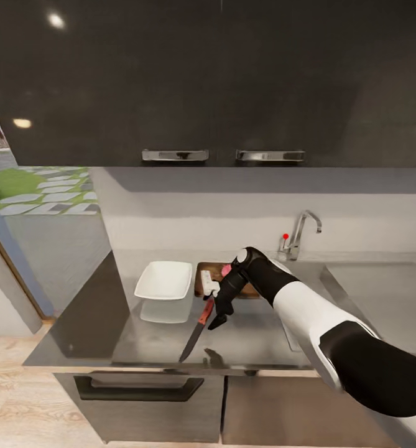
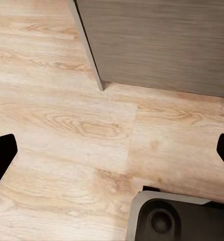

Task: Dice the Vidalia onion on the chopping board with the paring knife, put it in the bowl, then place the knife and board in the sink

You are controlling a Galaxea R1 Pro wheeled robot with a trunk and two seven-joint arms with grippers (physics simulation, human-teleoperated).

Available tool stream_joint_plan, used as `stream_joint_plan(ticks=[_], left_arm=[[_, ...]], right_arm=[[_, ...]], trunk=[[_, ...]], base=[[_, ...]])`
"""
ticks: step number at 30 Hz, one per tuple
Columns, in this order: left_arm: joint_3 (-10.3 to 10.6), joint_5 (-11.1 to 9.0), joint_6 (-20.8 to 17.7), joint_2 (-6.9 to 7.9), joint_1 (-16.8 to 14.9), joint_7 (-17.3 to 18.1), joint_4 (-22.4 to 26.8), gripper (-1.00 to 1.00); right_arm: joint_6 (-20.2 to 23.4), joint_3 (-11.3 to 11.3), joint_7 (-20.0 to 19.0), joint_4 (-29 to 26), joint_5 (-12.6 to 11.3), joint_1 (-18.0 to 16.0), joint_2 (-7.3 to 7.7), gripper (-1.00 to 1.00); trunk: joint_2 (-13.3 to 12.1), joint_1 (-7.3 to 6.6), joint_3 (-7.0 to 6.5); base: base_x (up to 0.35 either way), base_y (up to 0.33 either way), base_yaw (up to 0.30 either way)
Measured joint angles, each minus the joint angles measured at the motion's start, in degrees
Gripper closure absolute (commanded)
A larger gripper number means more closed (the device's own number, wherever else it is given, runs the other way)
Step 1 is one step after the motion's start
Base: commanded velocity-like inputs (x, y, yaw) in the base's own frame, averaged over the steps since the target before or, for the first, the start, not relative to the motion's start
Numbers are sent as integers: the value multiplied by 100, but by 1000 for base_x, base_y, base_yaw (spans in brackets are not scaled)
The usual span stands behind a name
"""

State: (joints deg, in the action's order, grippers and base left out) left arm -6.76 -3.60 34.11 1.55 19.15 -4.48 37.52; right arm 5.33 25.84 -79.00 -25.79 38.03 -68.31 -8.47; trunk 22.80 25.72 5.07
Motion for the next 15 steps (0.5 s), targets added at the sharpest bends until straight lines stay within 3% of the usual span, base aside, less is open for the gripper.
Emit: stream_joint_plan(ticks=[5,11,15], left_arm=[[2,1,1,1,-1,-1,-5,-100],[4,0,1,1,-1,-2,-5,-100],[10,1,1,1,-1,-2,-6,-100]], right_arm=[[0,25,-48,6,82,2,4,-100],[-19,33,-157,61,345,3,1,-100],[-242,34,-178,238,447,2,3,-100]], trunk=[[0,2,0],[0,2,0],[0,2,0]], base=[[44,38,0],[5,5,0],[0,0,0]])
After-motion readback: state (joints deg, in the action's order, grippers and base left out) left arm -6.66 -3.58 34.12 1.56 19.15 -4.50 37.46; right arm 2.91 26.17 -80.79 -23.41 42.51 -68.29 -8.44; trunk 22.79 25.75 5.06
